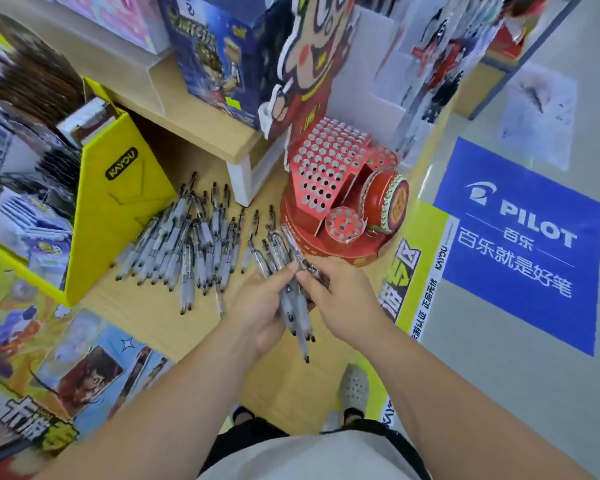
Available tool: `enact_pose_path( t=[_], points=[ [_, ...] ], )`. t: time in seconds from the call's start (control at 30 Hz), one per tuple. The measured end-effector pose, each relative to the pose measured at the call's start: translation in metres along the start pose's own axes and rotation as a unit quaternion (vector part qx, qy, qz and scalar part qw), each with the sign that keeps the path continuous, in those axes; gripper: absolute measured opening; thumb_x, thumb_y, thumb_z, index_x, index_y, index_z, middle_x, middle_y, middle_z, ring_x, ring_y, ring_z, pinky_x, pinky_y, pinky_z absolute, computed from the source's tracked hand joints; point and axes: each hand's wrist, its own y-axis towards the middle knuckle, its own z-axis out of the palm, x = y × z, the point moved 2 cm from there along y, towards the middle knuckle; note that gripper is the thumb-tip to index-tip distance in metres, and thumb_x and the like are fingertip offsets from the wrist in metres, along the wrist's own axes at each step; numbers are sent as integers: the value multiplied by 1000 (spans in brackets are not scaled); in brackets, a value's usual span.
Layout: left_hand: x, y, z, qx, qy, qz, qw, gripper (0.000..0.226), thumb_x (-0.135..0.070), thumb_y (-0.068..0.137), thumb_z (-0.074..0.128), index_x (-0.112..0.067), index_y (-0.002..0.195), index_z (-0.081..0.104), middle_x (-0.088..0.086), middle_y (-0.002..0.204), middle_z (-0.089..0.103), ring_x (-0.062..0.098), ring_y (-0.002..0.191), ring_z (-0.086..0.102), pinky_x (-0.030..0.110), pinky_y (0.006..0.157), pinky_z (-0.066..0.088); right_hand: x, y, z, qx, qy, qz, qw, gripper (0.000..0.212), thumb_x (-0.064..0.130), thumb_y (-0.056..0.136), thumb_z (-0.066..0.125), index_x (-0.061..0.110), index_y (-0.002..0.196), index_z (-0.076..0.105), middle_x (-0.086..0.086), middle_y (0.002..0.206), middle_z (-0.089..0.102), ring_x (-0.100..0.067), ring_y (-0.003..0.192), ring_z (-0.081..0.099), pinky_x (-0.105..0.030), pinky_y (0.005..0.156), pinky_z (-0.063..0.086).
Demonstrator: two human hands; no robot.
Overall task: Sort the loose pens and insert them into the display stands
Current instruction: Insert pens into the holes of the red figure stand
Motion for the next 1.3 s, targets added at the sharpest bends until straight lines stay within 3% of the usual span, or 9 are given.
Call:
enact_pose_path(
  t=[0.07, 0.33, 0.43, 0.63, 0.73, 0.83, 0.97, 1.1, 1.3],
  points=[
    [13, -4, 20, -15, -5, 21, 1000, 35, -8, 95, 65, 6, 125, 57, 24, 105, 74, 35, 91, 75, 42, 67, 62, -17, -3, -19, 0, 49, -3, 999, 14, 33, 95, 64, 30, 109, 66, 9, 97, 69, -10, 90, 63, -36, 80, 51],
    [75, -29, 115, -58, -73, 87, 992, 45, -24, 96, 63, 7, 129, 61, 23, 112, 67, 36, 99, 65, 53, 89, 58, -68, -18, -114, 12, 104, -58, 993, 21, 39, 88, 66, 20, 80, 66, 2, 78, 70, -18, 77, 65, -43, 70, 53],
    [97, -42, 145, -37, -89, 97, 991, 40, -23, 92, 67, 1, 123, 66, 19, 104, 71, 31, 86, 71, 45, 69, 62, -74, -34, -149, 8, 105, -57, 993, 17, 33, 89, 71, 19, 80, 70, 5, 73, 69, -14, 72, 63, -38, 68, 53],
    [114, -60, 178, -33, -61, 129, 989, 61, -26, 74, 76, 8, 124, 65, 15, 72, 69, 33, 82, 65, 47, 80, 53, -83, -52, -188, 45, 142, -60, 987, 6, 28, 88, 74, 28, 82, 74, 7, 71, 70, -15, 68, 65, -36, 65, 58],
    [110, -65, 187, -44, -51, 148, 987, 57, -22, 74, 74, 8, 121, 62, 9, 59, 64, 24, 58, 63, 36, 57, 54, -81, -56, -201, 75, 152, -77, 983, 22, 27, 92, 71, 44, 78, 72, 6, 76, 73, -12, 67, 64, -26, 61, 50],
    [107, -65, 194, -52, -58, 161, 984, 51, -17, 81, 71, 9, 123, 59, 0, 45, 53, 17, 45, 55, 30, 44, 47, -83, -52, -205, 94, 147, -75, 982, 17, 32, 94, 68, 45, 84, 74, -2, 85, 74, -20, 79, 67, -37, 70, 54],
    [97, -63, 199, -63, -72, 163, 982, 38, -7, 94, 64, 14, 125, 58, 4, 51, 60, 16, 43, 59, 25, 40, 47, -79, -35, -210, 143, 125, -84, 978, 14, 33, 94, 66, 33, 103, 76, 1, 84, 73, -14, 75, 65, -33, 71, 53],
    [73, -48, 187, -105, -76, 160, 979, 41, -10, 88, 73, 13, 120, 63, 26, 97, 74, 27, 72, 70, 32, 56, 57, -61, -10, -211, 191, 149, -56, 969, 19, 49, 92, 63, 34, 99, 72, -4, 90, 72, -24, 81, 64, -38, 72, 51],
    [30, -22, 176, -103, -90, 170, 976, 8, -7, 92, 68, -4, 85, 68, 4, 61, 68, 16, 51, 64, 24, 47, 50, -54, 47, -228, 151, 202, 12, 968, 28, 41, 105, 43, 18, 97, 56, 0, 81, 59, -16, 70, 51, -34, 68, 40]
  ],
)
